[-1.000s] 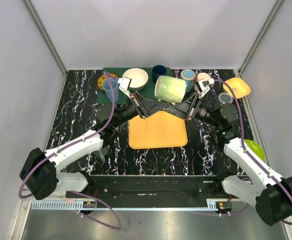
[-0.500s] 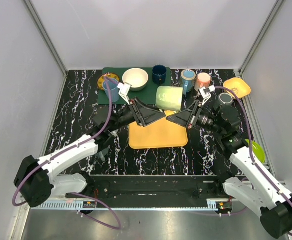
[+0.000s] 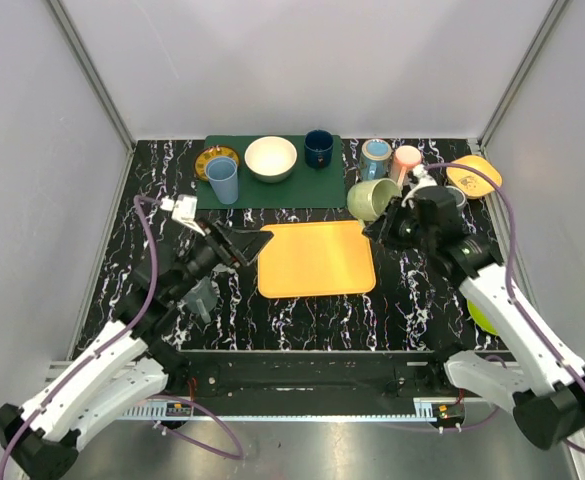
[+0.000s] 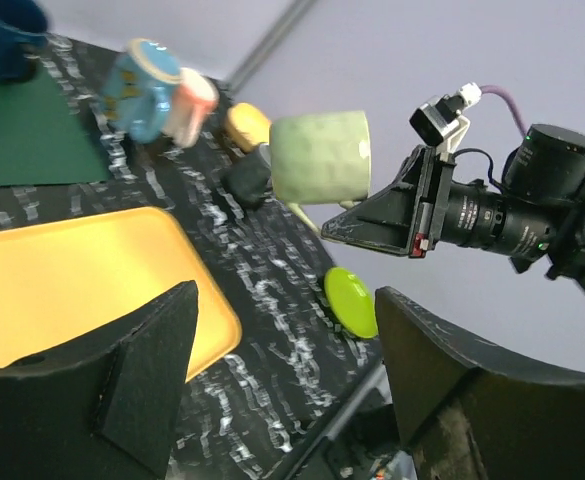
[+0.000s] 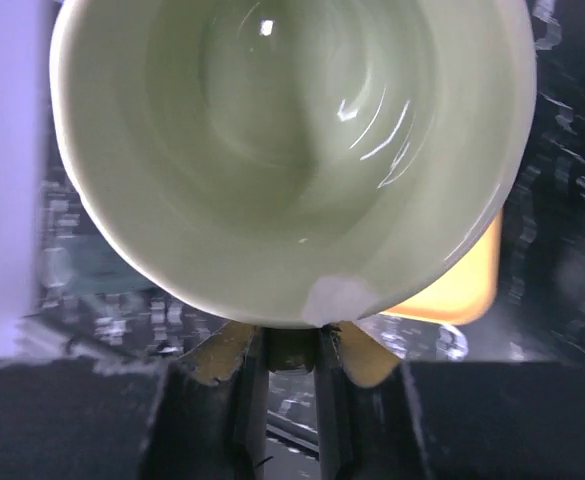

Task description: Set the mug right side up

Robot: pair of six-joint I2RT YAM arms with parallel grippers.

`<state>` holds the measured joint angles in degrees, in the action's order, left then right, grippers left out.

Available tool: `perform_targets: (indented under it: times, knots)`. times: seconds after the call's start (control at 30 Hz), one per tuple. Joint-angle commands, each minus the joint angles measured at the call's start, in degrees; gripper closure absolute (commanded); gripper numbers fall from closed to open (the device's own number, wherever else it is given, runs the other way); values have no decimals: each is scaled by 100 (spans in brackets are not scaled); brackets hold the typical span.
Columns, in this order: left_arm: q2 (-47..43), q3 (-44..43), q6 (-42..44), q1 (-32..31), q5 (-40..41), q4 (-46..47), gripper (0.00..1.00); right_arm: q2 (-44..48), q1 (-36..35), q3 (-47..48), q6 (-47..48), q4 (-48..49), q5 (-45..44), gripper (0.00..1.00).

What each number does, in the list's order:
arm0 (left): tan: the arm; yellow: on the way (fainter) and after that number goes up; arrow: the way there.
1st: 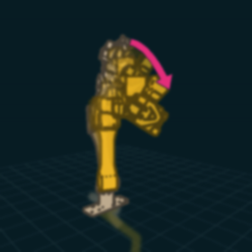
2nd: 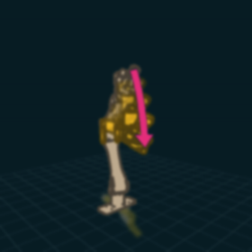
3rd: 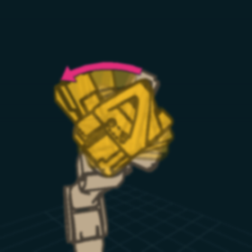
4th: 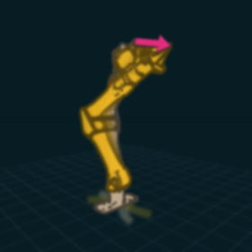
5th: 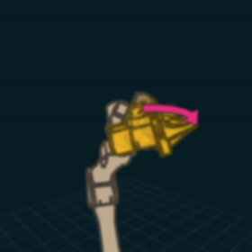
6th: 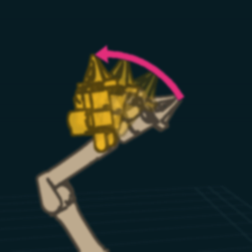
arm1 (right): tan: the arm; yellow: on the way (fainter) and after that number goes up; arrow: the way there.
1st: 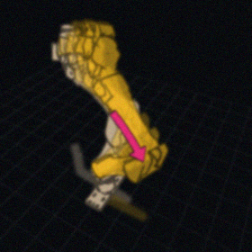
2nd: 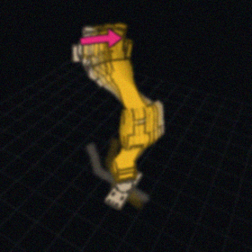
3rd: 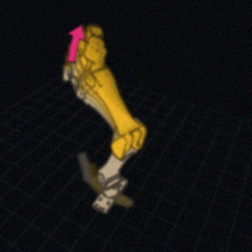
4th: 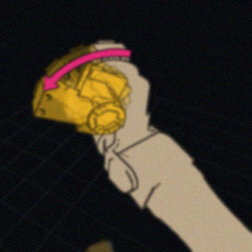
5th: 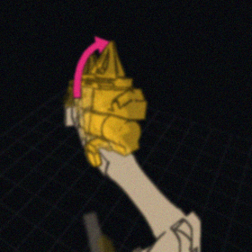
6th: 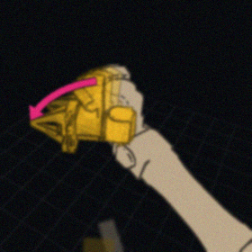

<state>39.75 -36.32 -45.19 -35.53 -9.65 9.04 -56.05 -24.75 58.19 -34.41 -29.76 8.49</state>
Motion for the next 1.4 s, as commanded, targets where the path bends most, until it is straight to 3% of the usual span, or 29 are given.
perform_targets:
  times: [0.0, 0.23, 0.67, 1.0, 1.37]
  knots:
    - [-520, 186, 545, 28, 956, -1034, 27, -800, -29, 438, 945, -733, -1183, 100]
    - [-266, -121, 792, 28, 1290, -2072, 29, -2040, -170, 860, 1288, -690, -1674, 100]
    - [-248, 45, 810, 20, 1124, -2108, 30, -3912, -179, 1335, 1288, -136, -1561, 100]
    - [-178, 177, 801, 20, 1018, -2064, 30, -4379, -170, 1467, 1271, -65, -1482, 100]
    - [-29, 221, 731, 28, 870, -1932, 30, -4239, -205, 1318, 1183, -206, -1131, 100]
